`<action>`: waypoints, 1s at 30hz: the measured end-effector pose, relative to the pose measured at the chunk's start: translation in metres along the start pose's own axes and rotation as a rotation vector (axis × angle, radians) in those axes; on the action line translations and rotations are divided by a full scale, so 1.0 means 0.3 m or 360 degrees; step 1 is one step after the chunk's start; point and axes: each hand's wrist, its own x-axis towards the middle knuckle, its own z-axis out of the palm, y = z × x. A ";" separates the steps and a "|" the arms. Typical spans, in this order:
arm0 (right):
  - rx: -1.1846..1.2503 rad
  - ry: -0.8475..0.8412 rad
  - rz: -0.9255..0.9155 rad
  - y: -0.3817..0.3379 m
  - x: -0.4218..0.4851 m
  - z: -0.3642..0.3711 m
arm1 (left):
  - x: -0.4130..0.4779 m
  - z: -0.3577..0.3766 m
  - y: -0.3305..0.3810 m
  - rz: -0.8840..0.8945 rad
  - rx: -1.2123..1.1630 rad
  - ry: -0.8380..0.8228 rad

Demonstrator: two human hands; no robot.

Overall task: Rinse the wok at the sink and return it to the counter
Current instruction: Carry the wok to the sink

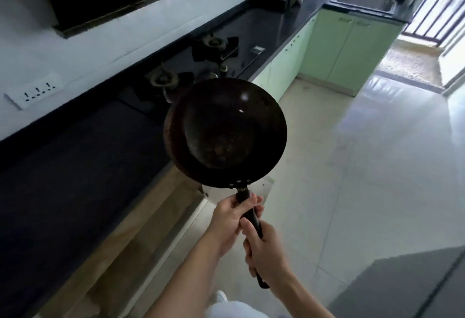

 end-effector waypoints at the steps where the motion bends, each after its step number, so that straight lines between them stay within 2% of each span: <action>1: 0.0026 0.0057 0.0019 -0.009 0.008 0.001 | 0.025 0.005 0.008 -0.0021 0.0028 -0.0051; 13: 0.0281 0.0617 0.0055 -0.003 0.101 -0.156 | 0.268 0.231 -0.027 -0.0351 0.0319 -0.0519; 20: 0.0411 0.0745 0.0047 0.021 0.241 -0.362 | 0.459 0.442 -0.084 -0.0433 0.0429 -0.0632; 30: 0.0393 0.0811 0.0047 -0.045 0.571 -0.868 | 0.833 0.923 -0.114 -0.0456 0.0488 -0.0632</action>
